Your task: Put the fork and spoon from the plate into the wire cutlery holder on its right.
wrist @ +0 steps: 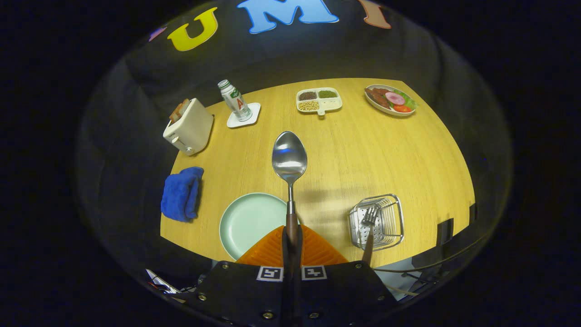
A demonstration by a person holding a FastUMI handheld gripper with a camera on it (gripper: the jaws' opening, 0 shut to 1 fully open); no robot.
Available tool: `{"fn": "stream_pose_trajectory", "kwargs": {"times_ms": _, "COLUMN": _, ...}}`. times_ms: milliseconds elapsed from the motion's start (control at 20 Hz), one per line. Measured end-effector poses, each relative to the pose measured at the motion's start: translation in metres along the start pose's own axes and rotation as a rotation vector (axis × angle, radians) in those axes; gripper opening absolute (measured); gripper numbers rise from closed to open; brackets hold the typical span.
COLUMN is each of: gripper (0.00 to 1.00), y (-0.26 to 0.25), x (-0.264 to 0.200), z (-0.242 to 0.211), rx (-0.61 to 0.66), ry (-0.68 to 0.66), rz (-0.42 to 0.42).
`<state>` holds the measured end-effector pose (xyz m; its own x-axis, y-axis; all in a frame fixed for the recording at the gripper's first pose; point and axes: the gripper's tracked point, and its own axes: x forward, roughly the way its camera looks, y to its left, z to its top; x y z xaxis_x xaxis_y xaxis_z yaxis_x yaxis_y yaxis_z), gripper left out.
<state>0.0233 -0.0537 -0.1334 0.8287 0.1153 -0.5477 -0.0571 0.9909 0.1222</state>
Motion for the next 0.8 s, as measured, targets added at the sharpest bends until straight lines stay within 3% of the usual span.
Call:
{"fn": "stream_pose_trajectory", "kwargs": {"times_ms": 350, "gripper": 0.01, "y": -0.077, "x": -0.033, "z": -0.005, "rx": 0.113, "ry": -0.034, "rz": -0.105}}
{"fn": "stream_pose_trajectory", "kwargs": {"times_ms": 800, "gripper": 0.00, "y": -0.117, "x": -0.030, "z": -0.061, "rx": 0.141, "ry": 0.097, "rz": -0.170}}
